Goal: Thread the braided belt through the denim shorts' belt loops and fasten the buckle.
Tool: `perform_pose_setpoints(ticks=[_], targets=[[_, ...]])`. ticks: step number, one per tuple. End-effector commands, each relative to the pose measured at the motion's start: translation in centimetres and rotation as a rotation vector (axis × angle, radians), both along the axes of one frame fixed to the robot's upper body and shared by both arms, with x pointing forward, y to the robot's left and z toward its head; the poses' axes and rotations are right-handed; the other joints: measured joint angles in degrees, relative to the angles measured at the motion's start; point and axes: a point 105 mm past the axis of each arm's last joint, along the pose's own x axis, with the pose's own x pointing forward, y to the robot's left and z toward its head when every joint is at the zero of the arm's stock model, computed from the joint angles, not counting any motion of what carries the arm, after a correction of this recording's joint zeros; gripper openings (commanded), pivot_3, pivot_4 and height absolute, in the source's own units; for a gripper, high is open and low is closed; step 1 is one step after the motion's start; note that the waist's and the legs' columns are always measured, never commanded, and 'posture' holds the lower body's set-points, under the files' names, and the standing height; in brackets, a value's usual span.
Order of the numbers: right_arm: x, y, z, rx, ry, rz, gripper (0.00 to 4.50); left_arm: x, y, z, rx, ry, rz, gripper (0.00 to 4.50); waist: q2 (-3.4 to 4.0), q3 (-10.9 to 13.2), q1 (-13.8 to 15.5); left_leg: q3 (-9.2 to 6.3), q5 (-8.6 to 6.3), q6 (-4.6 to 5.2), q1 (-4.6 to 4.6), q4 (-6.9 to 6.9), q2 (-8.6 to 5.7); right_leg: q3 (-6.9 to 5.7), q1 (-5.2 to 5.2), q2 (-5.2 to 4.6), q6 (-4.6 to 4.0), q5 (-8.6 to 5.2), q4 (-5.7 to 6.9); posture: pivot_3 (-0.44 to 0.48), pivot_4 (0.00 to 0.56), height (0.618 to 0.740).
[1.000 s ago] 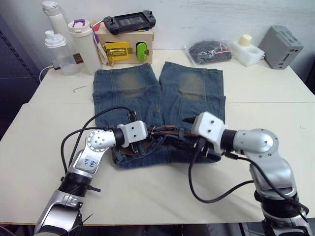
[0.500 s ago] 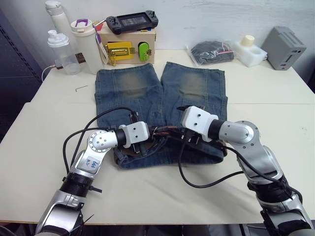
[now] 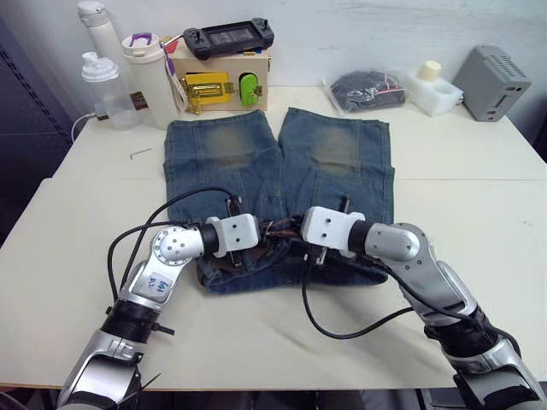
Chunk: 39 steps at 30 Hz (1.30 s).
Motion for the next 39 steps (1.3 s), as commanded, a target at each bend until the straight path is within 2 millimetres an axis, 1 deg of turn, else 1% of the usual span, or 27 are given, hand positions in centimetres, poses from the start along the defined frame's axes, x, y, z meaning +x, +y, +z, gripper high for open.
perform_pose_setpoints(ticks=[1, 4, 5, 6, 7, 8, 10, 11, 12, 13, 14, 15, 16, 18, 20, 23, 26, 28, 30, 31, 32, 34, 35, 36, 37, 38, 39], targets=[[-0.5, 0.2, 0.4, 0.002, -0.015, 0.013, 0.07, -0.3, -0.3, -0.4, 0.036, -0.017, -0.032, 0.00, 0.00, 0.00, 0.00, 0.00, 0.00, 0.00, 0.00, 0.00, 0.00, 0.01, 0.00, 0.00, 0.00, 0.00, 0.00, 0.000, 0.150, 0.645], [-0.6, 0.3, 0.4, 0.005, -0.015, 0.013, 0.07, 0.0, 0.2, 0.1, 0.011, -0.030, -0.003, 0.00, 0.00, 0.00, 0.00, 0.00, 0.00, 0.00, 0.00, 0.00, 0.00, 0.01, 0.00, 0.00, 0.00, 0.00, 0.00, 0.000, 0.150, 0.645], [-0.6, 0.4, 0.4, 0.006, -0.017, 0.011, 0.07, 0.1, 0.3, 0.8, -0.061, -0.018, 0.010, 0.00, 0.00, 0.00, 0.00, 0.00, 0.00, 0.00, 0.00, 0.00, 0.00, 0.00, 0.00, 0.01, 0.00, 0.00, 0.00, 0.000, 0.150, 0.645], [-0.7, 0.4, 0.4, 0.009, -0.015, 0.008, 0.02, 0.1, 0.4, 1.6, -0.148, 0.023, 0.018, 0.44, 0.00, 0.00, 0.00, 0.00, 0.00, 0.00, 0.00, 0.00, 0.00, 0.01, 0.00, 0.00, 0.00, 0.00, 0.00, 0.000, 0.150, 0.645], [-0.7, 0.4, 0.4, 0.010, -0.015, 0.006, 0.00, 0.0, 0.5, 1.9, -0.188, 0.052, 0.019, 0.89, 0.00, 0.00, -0.01, 0.00, 0.00, 0.00, 0.00, 0.00, 0.00, 0.01, 0.00, 0.00, 0.00, 0.00, 0.00, 0.000, 0.150, 0.645], [-0.7, 0.3, 0.3, 0.011, -0.015, 0.003, 0.00, 0.0, 0.8, 2.1, -0.189, 0.054, 0.031, 1.21, 0.00, 0.00, -0.04, 0.00, 0.00, 0.00, -0.02, 0.00, 0.00, 0.01, -0.03, 0.01, 0.00, 0.00, 0.01, 0.000, 0.150, 0.645], [-0.7, 0.3, 0.3, 0.014, -0.012, -0.003, 0.00, 0.3, 1.4, 2.0, -0.170, 0.052, 0.074, 2.15, 0.00, 0.00, -0.08, -0.01, 0.00, 0.00, -0.03, -0.01, 0.00, 0.01, -0.06, 0.01, 0.00, 0.00, 0.01, 0.000, 0.150, 0.645], [-0.7, 0.3, 0.2, 0.015, -0.011, -0.005, 0.00, 0.3, 1.7, 2.1, -0.171, 0.055, 0.089, 2.50, 0.00, 0.00, -0.07, -0.01, 0.00, 0.00, -0.04, -0.01, 0.00, 0.01, -0.05, 0.01, 0.00, 0.00, 0.02, 0.000, 0.150, 0.645], [-0.7, 0.3, 0.3, 0.019, -0.012, -0.010, 0.00, -0.1, 2.2, 2.4, -0.230, 0.111, 0.100, 3.10, 0.00, 0.00, -0.05, 0.00, 0.00, 0.00, -0.03, -0.01, 0.00, 0.02, -0.05, 0.01, 0.00, 0.00, 0.01, 0.000, 0.150, 0.645], [-0.6, 0.2, 0.3, 0.021, -0.014, -0.016, 0.00, -0.7, 2.9, 3.0, -0.312, 0.182, 0.107, 3.42, 0.00, 0.00, -0.08, 0.00, 0.00, 0.00, -0.03, -0.01, 0.00, 0.01, -0.04, 0.01, 0.00, 0.00, 0.01, 0.000, 0.150, 0.645], [-0.6, 0.1, 0.3, 0.022, -0.015, -0.022, 0.00, -1.4, 3.6, 3.4, -0.376, 0.242, 0.106, 3.95, 0.00, 0.00, -0.14, 0.00, 0.00, 0.00, -0.04, -0.02, 0.00, 0.02, -0.06, 0.01, 0.00, 0.00, 0.01, 0.000, 0.150, 0.645], [-0.6, 0.1, 0.2, 0.023, -0.016, -0.028, 0.00, -2.2, 4.5, 3.6, -0.418, 0.295, 0.109, 4.33, 0.00, 0.00, -0.33, -0.02, 0.00, 0.00, -0.03, -0.05, 0.00, 0.02, -0.07, 0.02, 0.00, 0.00, 0.02, 0.000, 0.150, 0.645], [-0.6, 0.0, 0.2, 0.024, -0.016, -0.032, 0.00, -2.7, 5.1, 3.5, -0.438, 0.328, 0.120, 4.46, 0.00, 0.00, -0.56, -0.02, 0.00, 0.00, -0.03, -0.10, 0.00, 0.02, -0.10, 0.02, 0.00, 0.00, 0.01, 0.000, 0.150, 0.645], [-0.5, -0.1, 0.2, 0.028, -0.017, -0.037, 0.00, -3.6, 6.2, 2.9, -0.441, 0.399, 0.148, 4.46, 0.00, 0.00, -0.91, -0.02, 0.01, -0.01, 0.00, -0.17, 0.03, 0.02, -0.11, 0.02, 0.00, 0.00, 0.02, 0.000, 0.150, 0.645], [-0.5, -0.1, 0.3, 0.035, -0.018, -0.040, 0.00, -4.7, 6.8, 2.2, -0.437, 0.459, 0.155, 4.46, 0.00, 0.00, -1.10, -0.03, 0.03, -0.05, 0.00, -0.17, 0.03, 0.02, -0.10, 0.02, 0.00, 0.00, 0.01, 0.000, 0.150, 0.645], [-0.5, -0.1, 0.3, 0.043, -0.021, -0.043, 0.00, -5.3, 7.0, 1.6, -0.436, 0.485, 0.153, 3.60, 0.00, 0.00, -0.70, -0.03, 0.03, -0.04, 0.01, -0.14, 0.02, 0.03, -0.07, 0.02, 0.00, 0.00, 0.01, 0.000, 0.150, 0.645], [-0.4, -0.1, 0.4, 0.048, -0.027, -0.044, 0.00, -4.7, 6.7, 1.1, -0.412, 0.473, 0.172, 2.29, 0.00, 0.00, -0.07, -0.01, 0.03, -0.04, -0.01, -0.08, 0.02, 0.03, -0.06, 0.01, -0.01, 0.00, -0.01, 0.000, 0.150, 0.645], [-0.5, -0.2, 0.6, 0.054, -0.032, -0.047, 0.00, -4.4, 6.4, -0.2, -0.335, 0.474, 0.190, 1.37, 0.00, 0.00, 0.13, 0.01, 0.03, -0.04, -0.02, -0.04, 0.02, 0.05, -0.05, 0.01, -0.01, -0.01, -0.02, 0.000, 0.150, 0.645], [-0.6, -0.6, 0.9, 0.066, -0.039, -0.056, 0.00, -4.9, 6.2, -2.0, -0.220, 0.486, 0.178, 0.43, 0.00, 0.00, 0.06, 0.04, 0.03, -0.04, -0.02, -0.05, 0.02, 0.05, -0.03, 0.00, -0.01, -0.01, -0.05, 0.000, 0.150, 0.645], [-0.7, -1.1, 1.3, 0.081, -0.046, -0.069, 0.00, -5.3, 6.2, -3.0, -0.166, 0.492, 0.165, 0.05, 0.01, 0.00, 0.05, 0.05, 0.03, -0.04, -0.02, -0.07, 0.02, 0.05, -0.04, 0.00, -0.01, -0.01, -0.04, 0.000, 0.150, 0.645], [-0.7, -2.0, 1.9, 0.103, -0.058, -0.091, 0.00, -5.7, 6.3, -4.0, -0.120, 0.506, 0.163, 0.05, 0.02, 0.00, 0.07, 0.05, 0.03, -0.04, -0.01, -0.10, 0.02, 0.05, -0.05, 0.00, -0.02, -0.01, -0.04, 0.000, 0.150, 0.645], [-0.9, -3.5, 2.7, 0.132, -0.077, -0.122, 0.00, -6.0, 6.6, -5.3, -0.065, 0.515, 0.171, 0.05, 0.12, -0.05, 0.21, 0.07, 0.03, -0.04, -0.01, -0.12, 0.02, 0.07, -0.06, -0.01, -0.02, -0.01, -0.05, 0.000, 0.150, 0.645], [-1.0, -5.2, 2.9, 0.115, -0.105, -0.152, 0.00, -6.0, 6.8, -5.8, -0.036, 0.512, 0.176, 0.05, 0.15, -0.07, 0.30, 0.07, 0.03, -0.03, 0.00, -0.11, 0.02, 0.06, -0.04, -0.01, -0.02, -0.01, -0.07, 0.000, 0.150, 0.645], [-1.1, -6.2, 3.0, 0.098, -0.125, -0.169, 0.00, -6.0, 6.9, -6.0, -0.019, 0.507, 0.177, 0.05, 0.21, -0.11, 0.44, 0.07, 0.03, -0.03, 0.00, -0.11, 0.01, 0.06, -0.01, -0.01, -0.02, -0.01, -0.12, 0.000, 0.150, 0.645], [-1.5, -8.2, 2.6, 0.043, -0.145, -0.193, 0.00, -6.0, 7.0, -6.1, -0.013, 0.502, 0.183, 0.05, 0.30, -0.17, 0.61, 0.07, 0.04, -0.01, 0.01, -0.11, 0.00, 0.06, 0.03, -0.01, -0.02, -0.01, -0.16, 0.000, 0.150, 0.645], [-1.9, -9.3, 2.4, 0.002, -0.156, -0.203, 0.00, -5.9, 7.1, -6.2, -0.013, 0.498, 0.187, 0.05, 0.37, -0.21, 0.71, 0.07, 0.03, 0.00, 0.03, -0.12, 0.00, 0.04, 0.09, -0.01, -0.02, -0.01, -0.28, 0.000, 0.150, 0.645], [-2.2, -10.0, 2.2, -0.022, -0.162, -0.204, 0.00, -5.8, 7.1, -6.1, -0.015, 0.495, 0.189, 0.05, 0.44, -0.25, 0.80, 0.07, 0.04, 0.02, 0.05, -0.14, 0.00, 0.05, 0.13, -0.01, -0.02, -0.01, -0.37, 0.000, 0.150, 0.645]])
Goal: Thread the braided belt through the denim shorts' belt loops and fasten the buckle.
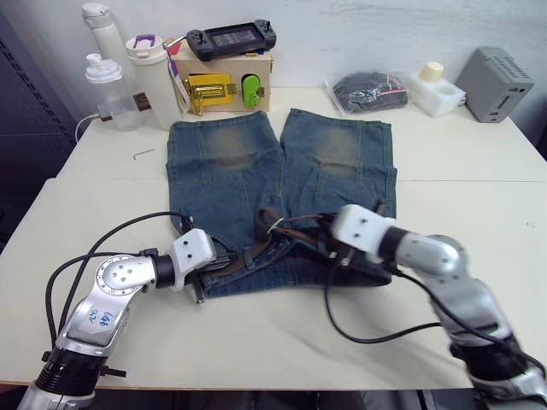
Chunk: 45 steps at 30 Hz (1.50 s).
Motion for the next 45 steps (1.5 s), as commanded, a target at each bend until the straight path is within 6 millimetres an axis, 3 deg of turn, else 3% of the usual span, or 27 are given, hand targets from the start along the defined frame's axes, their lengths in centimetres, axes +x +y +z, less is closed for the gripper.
perform_pose_setpoints(ticks=[1, 5, 8, 13, 16, 19, 21, 28, 33, 37, 40, 42, 45], targets=[[-1.1, -3.7, 0.9, -0.108, -0.096, -0.034, 0.00, -0.6, 1.2, -3.3, 0.076, 0.111, 0.038, 0.05, 0.14, -0.09, 0.12, 0.04, 0.00, 0.01, 0.02, -0.02, 0.01, 0.00, 0.03, -0.01, 0.00, 0.00, -0.06, 0.000, 0.150, 0.645], [-1.8, -8.7, -1.1, -0.301, -0.136, -0.126, 0.00, -0.2, 1.3, -3.6, 0.098, 0.091, 0.036, 0.05, 0.45, -0.28, 0.82, 0.41, 0.07, 0.13, 0.01, -0.04, 0.11, 0.01, 0.09, -0.06, -0.02, -0.02, -0.39, 0.000, 0.150, 0.645], [-1.8, -9.5, -2.0, -0.327, -0.148, -0.147, 0.00, -0.3, 1.2, -3.7, 0.107, 0.087, 0.030, 0.05, 0.58, -0.37, 1.19, 0.44, 0.11, 0.21, 0.05, -0.03, 0.11, 0.03, 0.20, -0.05, -0.02, -0.02, -0.54, 0.000, 0.150, 0.645], [-2.0, -9.1, -2.5, -0.329, -0.166, -0.126, 0.00, -0.1, 1.3, -3.7, 0.116, 0.063, 0.033, 0.05, 0.61, -0.39, 1.54, 0.44, 0.11, 0.21, 0.06, -0.02, 0.10, 0.05, 0.25, -0.04, -0.02, -0.02, -0.57, 0.000, 0.150, 0.645], [-2.5, -7.3, -2.2, -0.284, -0.180, -0.048, 0.00, 0.1, 1.3, -3.1, 0.103, 0.032, 0.036, 0.05, 0.61, -0.39, 1.66, 0.45, 0.11, 0.22, 0.06, -0.02, 0.10, 0.05, 0.26, -0.03, -0.03, -0.02, -0.59, 0.000, 0.150, 0.645], [-3.5, -5.5, -3.3, -0.293, -0.140, 0.039, 0.00, 0.5, 1.7, -2.2, 0.096, -0.015, 0.052, 0.05, 0.61, -0.39, 1.69, 0.45, 0.11, 0.22, 0.06, -0.02, 0.10, 0.05, 0.26, -0.03, -0.03, -0.03, -0.59, 0.000, 0.150, 0.645], [-4.1, -5.5, -5.0, -0.335, -0.068, 0.056, 0.00, 0.4, 2.1, -1.9, 0.100, -0.026, 0.051, 0.05, 0.61, -0.39, 1.65, 0.44, 0.11, 0.22, 0.06, -0.02, 0.11, 0.05, 0.25, -0.01, -0.04, -0.03, -0.59, 0.000, 0.150, 0.645], [-4.3, -6.1, -7.3, -0.425, -0.026, 0.007, 0.00, -0.2, 3.9, -2.4, 0.165, -0.072, 0.076, 0.05, 0.60, -0.50, 1.03, 0.43, 0.11, 0.22, 0.10, -0.10, 0.15, 0.04, 0.25, 0.01, -0.06, -0.04, -0.59, 0.000, 0.150, 0.645], [-4.0, -6.6, -6.8, -0.397, -0.011, -0.054, 0.00, -0.4, 4.3, -1.3, 0.124, -0.110, 0.093, 0.05, 0.41, -0.65, 1.10, 0.44, 0.11, 0.21, 0.12, -0.10, 0.17, 0.04, 0.27, 0.03, -0.07, -0.05, -0.60, 0.000, 0.150, 0.645], [-4.5, -4.6, -4.0, -0.189, -0.015, -0.005, 0.00, -0.7, 4.0, 2.0, -0.036, -0.118, 0.109, 0.05, 0.39, -0.64, 1.28, 0.42, 0.11, 0.21, 0.11, -0.08, 0.15, 0.05, 0.27, 0.03, -0.08, -0.06, -0.60, 0.000, 0.150, 0.645], [-5.0, -3.4, -2.0, -0.089, 0.013, 0.055, 1.17, -1.5, 3.7, 4.0, -0.119, -0.075, 0.094, 0.94, 0.30, -0.52, 1.32, 0.39, 0.11, 0.22, 0.02, -0.02, 0.14, 0.05, 0.25, 0.04, -0.09, -0.06, -0.63, 0.000, 0.150, 0.645], [-5.0, -2.8, -0.9, -0.026, 0.031, 0.074, 2.25, -2.1, 3.4, 4.3, -0.126, -0.054, 0.077, 1.97, 0.27, -0.50, 1.19, 0.34, 0.11, 0.21, 0.02, 0.00, 0.15, 0.03, 0.26, 0.06, -0.09, -0.06, -0.65, 0.000, 0.150, 0.645], [-5.2, -2.0, 0.4, 0.063, 0.071, 0.101, 3.58, -2.2, 2.9, 4.8, -0.130, -0.054, 0.069, 3.15, 0.30, -0.49, 1.17, 0.34, 0.11, 0.21, 0.01, -0.01, 0.15, 0.04, 0.28, 0.04, -0.10, -0.07, -0.69, 0.000, 0.150, 0.645]])
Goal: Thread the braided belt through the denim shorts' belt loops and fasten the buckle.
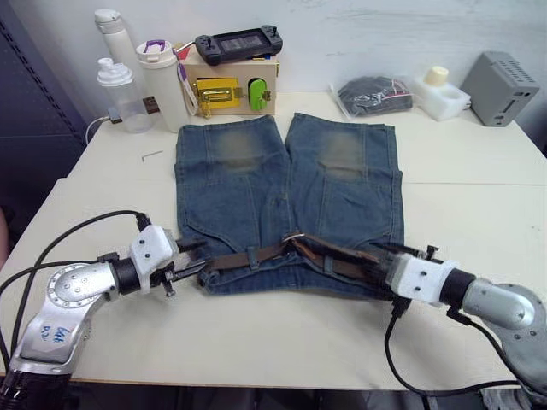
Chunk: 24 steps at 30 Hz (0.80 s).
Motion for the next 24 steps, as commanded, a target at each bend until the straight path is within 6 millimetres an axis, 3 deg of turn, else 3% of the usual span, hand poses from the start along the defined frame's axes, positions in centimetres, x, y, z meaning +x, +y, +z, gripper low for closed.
perform_pose_setpoints(ticks=[1, 2, 4, 9, 12, 15, 19, 20, 21, 24], targets=[[-0.5, 1.4, 2.5, 0.137, 0.038, 0.047, 4.03, -0.3, -1.0, 1.4, -0.034, -0.021, -0.025, 3.63, -0.02, 0.02, 0.00, 0.00, 0.00, 0.00, 0.00, 0.00, 0.00, 0.00, 0.02, 0.00, 0.00, 0.00, -0.02, 0.000, 0.150, 0.645], [-0.5, 1.8, 3.0, 0.177, 0.064, 0.057, 4.05, -0.1, -1.4, 1.7, -0.053, -0.024, -0.029, 4.02, -0.03, 0.02, 0.01, 0.00, 0.00, 0.00, -0.02, 0.00, 0.01, -0.01, 0.03, 0.00, -0.01, -0.01, -0.07, 0.000, 0.150, 0.645], [0.1, 2.5, 3.6, 0.243, 0.093, 0.058, 4.05, 0.4, -2.2, 2.4, -0.096, -0.029, -0.032, 4.02, -0.02, 0.05, 0.16, -0.01, 0.01, 0.01, -0.02, 0.00, 0.02, -0.02, 0.10, 0.01, -0.02, -0.01, -0.19, 0.000, 0.150, 0.645], [4.8, 4.0, 4.7, 0.470, 0.100, -0.140, 4.05, 1.4, -3.7, 2.2, -0.144, -0.009, -0.035, 4.02, -0.04, 0.06, -0.28, -0.04, 0.04, 0.02, 0.05, -0.06, 0.02, -0.06, 0.23, 0.01, -0.03, -0.01, -0.30, 0.000, 0.150, 0.645], [6.0, 5.9, 5.0, 0.579, 0.174, -0.167, 3.21, 1.4, -4.0, 1.9, -0.157, 0.003, -0.039, 4.11, -0.04, 0.06, -0.56, -0.06, 0.04, 0.01, 0.09, -0.20, 0.02, -0.04, 0.21, 0.01, -0.03, -0.01, -0.29, 0.000, 0.150, 0.645], [6.3, 7.8, 5.2, 0.668, 0.271, -0.160, 1.88, 1.2, -4.0, 2.1, -0.181, -0.001, -0.036, 3.38, -0.03, 0.07, -0.84, -0.10, 0.04, 0.01, 0.12, -0.24, 0.01, -0.05, 0.21, 0.03, -0.02, -0.01, -0.27, 0.000, 0.150, 0.645], [4.8, 11.0, 4.7, 0.683, 0.418, -0.059, 0.16, 0.9, -4.0, 2.4, -0.197, -0.001, -0.038, 1.82, -0.03, 0.07, -1.31, -0.23, 0.04, 0.01, 0.14, -0.24, -0.04, -0.03, 0.22, 0.05, -0.02, 0.00, -0.19, 0.000, 0.150, 0.645], [4.5, 11.5, 4.3, 0.672, 0.447, -0.045, 0.00, 0.7, -4.0, 2.5, -0.197, 0.002, -0.038, 1.32, -0.03, 0.07, -1.33, -0.28, 0.04, 0.01, 0.14, -0.23, -0.07, -0.02, 0.23, 0.05, -0.02, 0.00, -0.18, 0.000, 0.150, 0.645], [4.1, 11.7, 3.8, 0.639, 0.464, -0.040, 0.00, 0.5, -4.1, 2.4, -0.197, 0.006, -0.040, 1.12, -0.03, 0.07, -1.39, -0.29, 0.04, 0.01, 0.14, -0.23, -0.08, -0.02, 0.23, 0.05, -0.02, 0.00, -0.17, 0.000, 0.150, 0.645], [4.2, 12.0, 1.6, 0.563, 0.491, -0.077, 0.00, -0.2, -4.1, 2.5, -0.210, 0.014, -0.041, 1.12, -0.02, 0.07, -1.82, -0.40, 0.04, 0.01, 0.14, -0.23, -0.14, 0.00, 0.25, 0.05, -0.01, 0.00, -0.14, 0.000, 0.150, 0.645]])
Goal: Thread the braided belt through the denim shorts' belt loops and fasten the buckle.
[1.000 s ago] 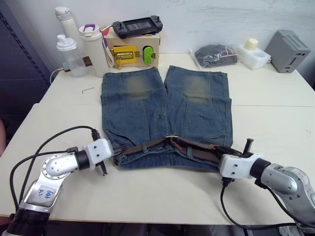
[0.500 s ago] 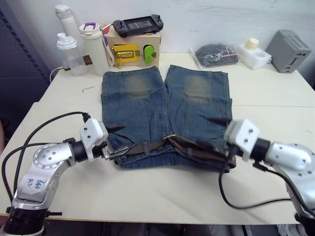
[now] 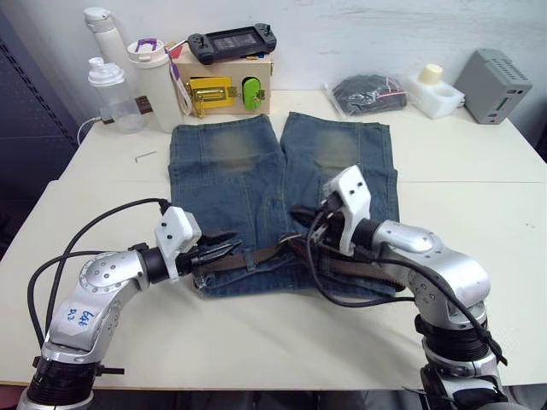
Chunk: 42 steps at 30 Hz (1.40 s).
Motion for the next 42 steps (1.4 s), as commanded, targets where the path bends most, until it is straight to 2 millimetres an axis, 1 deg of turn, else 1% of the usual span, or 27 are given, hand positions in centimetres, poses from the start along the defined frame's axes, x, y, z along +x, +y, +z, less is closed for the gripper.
perform_pose_setpoints(ticks=[1, 4, 7, 11, 14, 17, 20, 23, 26, 28, 30, 32, 34, 36, 37, 40, 41, 42], targets=[[-0.5, 0.8, -2.1, -0.095, 0.027, 0.017, 0.00, -1.3, -0.3, 1.4, -0.026, -0.041, -0.010, 1.12, 0.00, 0.00, -0.28, -0.02, 0.00, 0.00, 0.03, -0.01, -0.02, 0.00, 0.02, 0.00, 0.00, 0.00, 0.00, 0.000, 0.150, 0.645], [0.2, 0.5, -3.7, -0.145, 0.057, -0.014, 0.00, -1.4, -0.3, 1.3, -0.031, -0.037, 0.000, 1.12, 0.00, 0.00, -0.24, -0.03, 0.01, -0.02, 0.05, -0.02, -0.01, 0.00, 0.05, -0.02, 0.00, 0.00, 0.00, 0.000, 0.150, 0.645], [-0.1, 0.4, -5.5, -0.205, 0.109, 0.004, 0.00, -1.5, -0.3, 1.4, -0.035, -0.036, 0.008, 1.12, 0.00, 0.00, -0.22, -0.03, 0.01, -0.02, 0.08, -0.02, -0.03, 0.01, 0.06, -0.02, 0.00, 0.00, 0.02, 0.000, 0.150, 0.645], [-2.8, 0.9, -8.1, -0.296, 0.216, 0.114, 0.00, -1.5, -0.1, 1.3, -0.022, -0.038, 0.015, 1.12, -0.01, -0.01, -0.11, -0.04, 0.01, -0.02, 0.20, -0.03, -0.03, 0.01, 0.19, -0.03, 0.00, 0.00, 0.02, 0.000, 0.150, 0.645], [-3.7, 0.5, -9.1, -0.381, 0.204, 0.137, 0.00, -1.5, 0.1, 1.2, -0.013, -0.040, 0.024, 1.12, -0.02, -0.02, -0.03, -0.04, 0.00, -0.01, 0.36, -0.11, -0.05, 0.01, 0.36, -0.04, 0.00, 0.00, -0.04, 0.000, 0.150, 0.645], [-3.7, 0.4, -9.7, -0.440, 0.179, 0.133, 0.00, -1.5, 0.1, 0.8, 0.012, -0.037, 0.017, 1.12, -0.04, -0.04, 0.05, -0.04, 0.00, 0.00, 0.90, -0.40, -0.04, 0.00, 0.91, -0.05, -0.02, -0.01, -0.32, 0.000, 0.150, 0.645], [-3.7, 0.4, -10.5, -0.478, 0.171, 0.122, 0.00, -1.6, 0.1, 0.6, 0.016, -0.038, 0.012, 1.12, -0.15, -0.16, 0.04, -0.04, 0.00, 0.00, 1.00, -0.50, -0.04, 0.01, 0.98, -0.04, -0.02, -0.01, -0.41, 0.000, 0.150, 0.645], [-3.7, 0.4, -10.5, -0.477, 0.165, 0.119, 0.00, -1.7, 0.3, 0.4, 0.028, -0.038, 0.012, 1.12, -0.21, -0.24, 0.05, -0.02, 0.01, -0.01, 1.20, -0.67, -0.02, 0.01, 1.12, -0.04, -0.02, -0.01, -0.55, 0.000, 0.150, 0.645], [-3.7, 0.6, -9.3, -0.440, 0.110, 0.133, 0.00, -2.1, 1.6, -0.9, 0.121, -0.031, 0.015, 1.12, -0.20, -0.24, 0.04, -0.02, 0.03, -0.02, 1.21, -0.76, 0.00, 0.00, 1.12, -0.03, -0.02, -0.01, -0.63, 0.000, 0.150, 0.645], [-3.8, 0.4, -7.8, -0.391, 0.037, 0.147, 0.00, -2.5, 2.5, -1.7, 0.179, -0.025, 0.010, 1.12, -0.16, -0.20, 0.05, -0.01, 0.03, -0.02, 1.20, -0.81, 0.00, 0.01, 1.10, -0.03, -0.02, -0.01, -0.65, 0.000, 0.150, 0.645], [-4.7, 0.2, -6.7, -0.339, 0.023, 0.189, 0.00, -2.6, 3.0, -1.8, 0.189, -0.028, 0.009, 1.12, -0.15, -0.16, 0.47, -0.01, 0.03, -0.02, 1.18, -0.83, -0.01, 0.01, 1.11, -0.04, -0.02, -0.01, -0.74, 0.000, 0.150, 0.645], [-5.4, -0.1, -4.6, -0.231, -0.028, 0.204, 0.00, -2.4, 2.9, -1.4, 0.179, -0.043, 0.012, 1.12, -0.16, -0.13, 1.22, -0.02, 0.04, 0.01, 1.10, -0.79, -0.02, 0.00, 1.10, -0.02, -0.02, -0.01, -0.86, 0.000, 0.150, 0.645], [-5.7, -0.8, -3.4, -0.195, -0.082, 0.185, 0.00, -2.2, 2.8, -1.1, 0.162, -0.053, 0.012, 1.12, -0.11, -0.03, 1.61, -0.03, 0.09, 0.06, 0.98, -0.77, -0.02, 0.00, 1.09, 0.00, -0.02, -0.01, -0.98, 0.000, 0.150, 0.645], [-5.9, -1.6, -3.6, -0.230, -0.127, 0.171, 0.68, -2.3, 2.6, -1.1, 0.154, -0.055, 0.008, 0.94, -0.04, 0.03, 1.65, -0.02, 0.18, 0.09, 0.83, -0.77, -0.03, 0.01, 1.08, 0.00, -0.02, -0.01, -1.21, 0.000, 0.150, 0.645], [-6.1, -2.0, -4.0, -0.271, -0.163, 0.165, 0.85, -2.3, 2.5, -1.2, 0.152, -0.055, 0.008, 0.94, -0.04, 0.03, 1.61, 0.01, 0.19, 0.10, 0.84, -0.78, -0.03, 0.01, 1.09, -0.01, -0.02, -0.01, -1.23, 0.000, 0.150, 0.645], [-6.4, -2.5, -4.6, -0.329, -0.229, 0.165, 2.26, -2.3, 2.4, -1.2, 0.145, -0.054, 0.011, 0.94, -0.04, 0.05, 1.59, 0.01, 0.19, 0.09, 0.84, -0.83, -0.02, -0.01, 1.08, -0.01, -0.02, -0.01, -1.27, 0.000, 0.150, 0.645], [-6.2, -2.7, -4.8, -0.360, -0.284, 0.145, 2.65, -2.3, 2.3, -1.2, 0.142, -0.054, 0.011, 0.94, -0.08, 0.07, 1.58, 0.02, 0.19, 0.09, 0.84, -0.84, -0.02, 0.00, 1.08, -0.02, -0.02, -0.01, -1.28, 0.000, 0.150, 0.645], [-6.1, -2.9, -5.1, -0.382, -0.323, 0.125, 3.14, -2.3, 2.3, -1.2, 0.138, -0.055, 0.012, 0.94, -0.10, 0.09, 1.54, 0.04, 0.20, 0.07, 0.83, -0.84, 0.00, -0.01, 1.08, -0.02, -0.02, -0.01, -1.28, 0.000, 0.150, 0.645]])
